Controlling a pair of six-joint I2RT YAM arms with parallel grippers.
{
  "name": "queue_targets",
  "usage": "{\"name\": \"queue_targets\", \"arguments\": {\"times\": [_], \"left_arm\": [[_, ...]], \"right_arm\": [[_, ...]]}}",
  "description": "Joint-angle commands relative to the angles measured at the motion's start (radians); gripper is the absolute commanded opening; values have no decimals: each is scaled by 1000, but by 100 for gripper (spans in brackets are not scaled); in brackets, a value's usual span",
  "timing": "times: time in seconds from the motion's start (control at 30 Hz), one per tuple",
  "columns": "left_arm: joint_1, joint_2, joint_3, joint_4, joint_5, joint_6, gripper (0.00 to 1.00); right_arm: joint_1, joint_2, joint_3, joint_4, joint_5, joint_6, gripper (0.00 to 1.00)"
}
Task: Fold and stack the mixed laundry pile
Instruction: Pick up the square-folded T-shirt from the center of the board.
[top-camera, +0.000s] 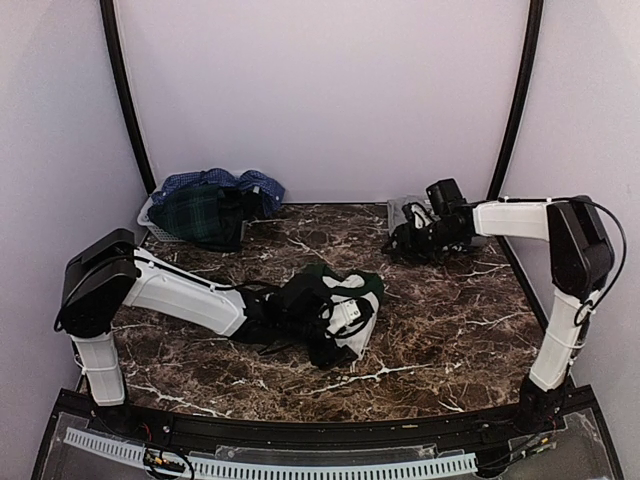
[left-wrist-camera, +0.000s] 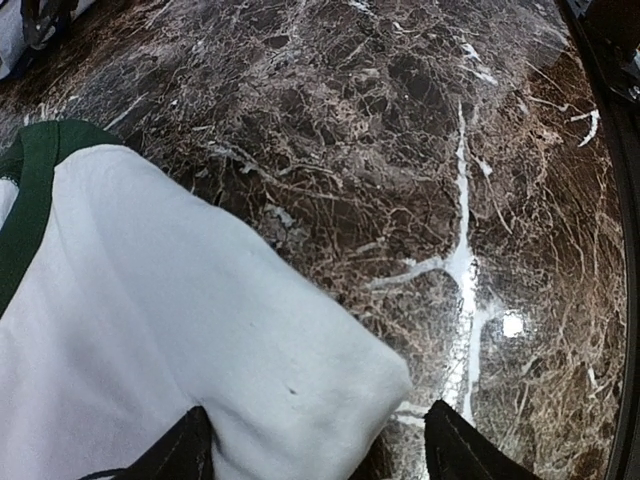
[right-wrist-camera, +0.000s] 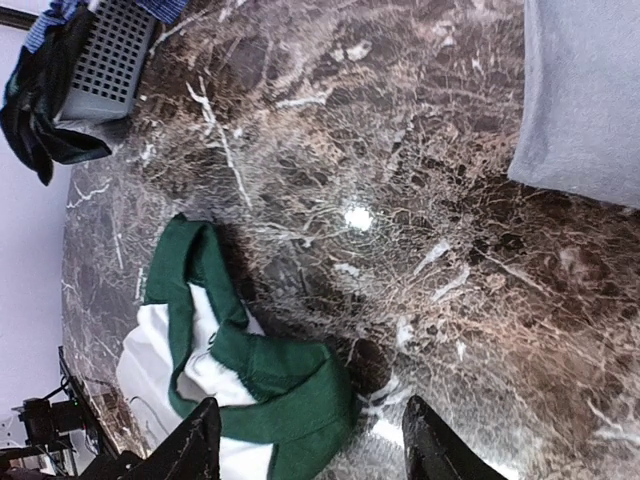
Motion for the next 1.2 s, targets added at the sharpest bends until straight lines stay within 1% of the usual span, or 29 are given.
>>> {"name": "queue_targets", "arguments": {"times": [0.0, 0.07, 0.17, 0.3, 0.47, 0.57, 0.7, 0.77, 0.8, 0.83, 0.87, 0.9, 0.93, 1.0, 1.07, 1.13, 1.17], "left_arm": [[-19, -47, 61, -111, -55, 47, 72], [-26, -25, 93, -129, -82, 54, 72], [-29, 11, 136, -150, -112, 50, 71], [-38, 53, 167, -150, -100, 47, 70], [-73, 109, 170, -152, -87, 87, 68], [-84, 149, 183, -184, -65, 93, 63], [-87, 208, 188, -231, -36, 92, 59], [-87, 223, 191, -245, -33, 95, 53], [-87, 226, 192, -246, -40, 91, 47], [-87, 227, 194, -247, -43, 89, 43], [-87, 227, 196, -246, -48, 83, 37], [-87, 227, 202, -246, -50, 76, 34], [-87, 227, 206, -245, -51, 72, 29], [-87, 223, 213, -231, -52, 61, 23], [-86, 218, 218, -208, -49, 50, 21], [-86, 215, 229, -195, -47, 45, 22], [-87, 215, 231, -195, -46, 50, 36]], "right_arm": [[-14, -147, -80, -17, 6, 17, 59], [-13, -199, -166, 30, -45, 58, 59], [-13, -270, -278, 82, -68, 105, 59], [-12, -352, -416, 140, -108, 154, 58], [-11, -411, -529, 184, -132, 202, 58], [-3, -442, -589, 228, -157, 242, 57], [34, -447, -637, 283, -172, 293, 57], [60, -428, -654, 309, -181, 322, 57], [76, -419, -661, 344, -184, 339, 57], [90, -409, -668, 368, -184, 358, 57], [105, -398, -672, 398, -185, 377, 57], [119, -388, -677, 420, -186, 399, 57], [133, -376, -680, 443, -185, 420, 57], [164, -360, -691, 486, -170, 469, 57], [190, -344, -701, 519, -151, 515, 57], [208, -331, -719, 565, -139, 570, 58], [212, -327, -731, 592, -141, 592, 58]]}}
